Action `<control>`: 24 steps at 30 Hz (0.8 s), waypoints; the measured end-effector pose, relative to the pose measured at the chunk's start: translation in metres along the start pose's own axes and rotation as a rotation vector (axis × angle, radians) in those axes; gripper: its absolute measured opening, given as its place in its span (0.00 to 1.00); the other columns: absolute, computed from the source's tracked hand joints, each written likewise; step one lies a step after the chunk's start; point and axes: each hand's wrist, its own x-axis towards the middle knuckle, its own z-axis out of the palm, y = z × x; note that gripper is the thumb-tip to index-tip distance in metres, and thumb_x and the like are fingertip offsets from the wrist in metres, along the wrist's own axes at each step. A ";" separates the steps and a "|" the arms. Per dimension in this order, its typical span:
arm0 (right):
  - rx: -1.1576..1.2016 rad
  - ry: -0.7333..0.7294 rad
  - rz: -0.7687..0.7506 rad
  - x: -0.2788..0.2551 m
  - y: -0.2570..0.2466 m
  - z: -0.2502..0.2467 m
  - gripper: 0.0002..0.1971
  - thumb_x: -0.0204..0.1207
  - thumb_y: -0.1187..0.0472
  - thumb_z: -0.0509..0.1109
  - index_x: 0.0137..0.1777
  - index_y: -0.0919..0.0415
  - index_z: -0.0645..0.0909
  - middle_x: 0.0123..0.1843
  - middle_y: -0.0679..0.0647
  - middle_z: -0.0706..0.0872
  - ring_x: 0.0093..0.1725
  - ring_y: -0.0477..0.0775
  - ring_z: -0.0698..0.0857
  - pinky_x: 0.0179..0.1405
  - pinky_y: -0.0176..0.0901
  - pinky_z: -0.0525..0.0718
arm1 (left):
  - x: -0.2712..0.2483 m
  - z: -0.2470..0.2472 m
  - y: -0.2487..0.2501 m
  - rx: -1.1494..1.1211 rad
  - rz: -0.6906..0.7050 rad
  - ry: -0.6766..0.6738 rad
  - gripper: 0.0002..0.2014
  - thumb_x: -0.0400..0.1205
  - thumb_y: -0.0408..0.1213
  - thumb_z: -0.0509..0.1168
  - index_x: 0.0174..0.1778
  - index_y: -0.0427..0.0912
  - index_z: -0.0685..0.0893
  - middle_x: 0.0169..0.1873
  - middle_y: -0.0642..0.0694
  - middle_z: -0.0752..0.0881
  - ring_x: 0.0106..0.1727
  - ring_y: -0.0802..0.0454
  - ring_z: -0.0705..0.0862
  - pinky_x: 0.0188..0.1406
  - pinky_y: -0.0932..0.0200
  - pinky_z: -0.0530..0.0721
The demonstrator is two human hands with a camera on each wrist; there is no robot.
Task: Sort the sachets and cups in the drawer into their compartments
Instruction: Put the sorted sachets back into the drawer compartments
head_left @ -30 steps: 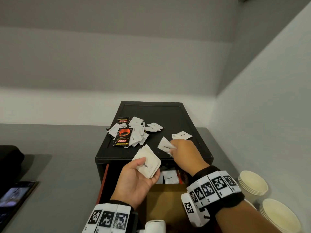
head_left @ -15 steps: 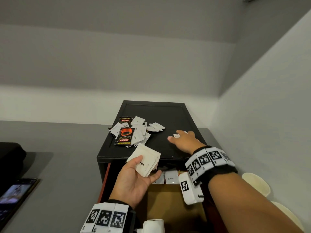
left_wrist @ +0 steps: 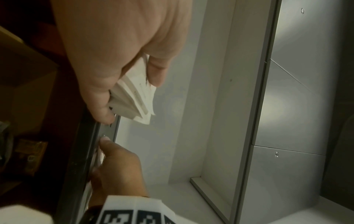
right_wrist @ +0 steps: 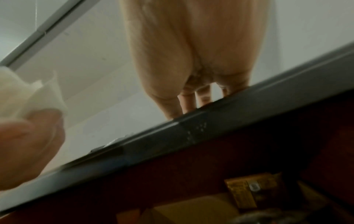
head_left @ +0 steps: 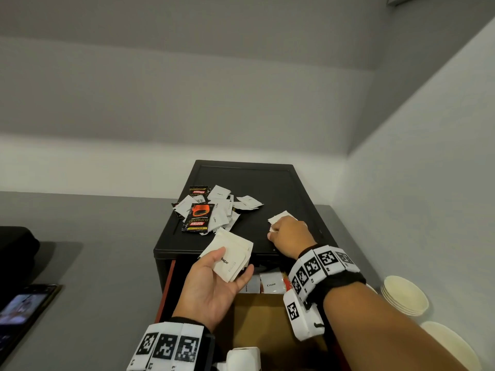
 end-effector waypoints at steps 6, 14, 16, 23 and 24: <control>0.207 0.033 0.028 -0.007 0.002 0.001 0.14 0.80 0.67 0.63 0.63 0.63 0.84 0.66 0.58 0.83 0.66 0.57 0.81 0.68 0.43 0.76 | -0.001 0.004 -0.004 0.019 -0.021 -0.003 0.06 0.84 0.29 0.57 0.52 0.37 0.79 0.48 0.33 0.85 0.51 0.36 0.83 0.56 0.35 0.78; 0.536 0.340 0.047 -0.016 0.007 0.000 0.10 0.78 0.66 0.64 0.52 0.65 0.87 0.54 0.60 0.88 0.55 0.56 0.85 0.50 0.38 0.79 | -0.004 0.000 0.001 0.005 -0.003 -0.003 0.06 0.83 0.28 0.57 0.52 0.37 0.79 0.50 0.33 0.85 0.52 0.36 0.83 0.56 0.35 0.78; 0.464 0.272 0.061 -0.009 0.011 0.000 0.19 0.78 0.62 0.66 0.69 0.59 0.78 0.69 0.59 0.79 0.67 0.58 0.77 0.62 0.42 0.74 | -0.004 -0.002 0.002 0.001 -0.004 -0.001 0.06 0.83 0.28 0.58 0.53 0.37 0.79 0.50 0.33 0.85 0.52 0.36 0.83 0.54 0.35 0.78; 0.085 -0.126 -0.014 -0.001 0.005 0.007 0.36 0.78 0.42 0.62 0.83 0.51 0.54 0.83 0.54 0.59 0.82 0.63 0.56 0.78 0.58 0.62 | -0.005 -0.002 -0.002 0.011 -0.017 -0.006 0.07 0.83 0.28 0.57 0.53 0.37 0.79 0.50 0.33 0.85 0.51 0.36 0.83 0.57 0.35 0.77; 0.118 -0.094 -0.029 -0.001 0.005 0.007 0.34 0.78 0.43 0.64 0.81 0.54 0.60 0.80 0.56 0.65 0.79 0.62 0.64 0.76 0.54 0.66 | -0.005 -0.002 -0.002 0.013 -0.016 -0.006 0.07 0.83 0.28 0.57 0.52 0.37 0.79 0.50 0.33 0.85 0.51 0.36 0.83 0.57 0.35 0.77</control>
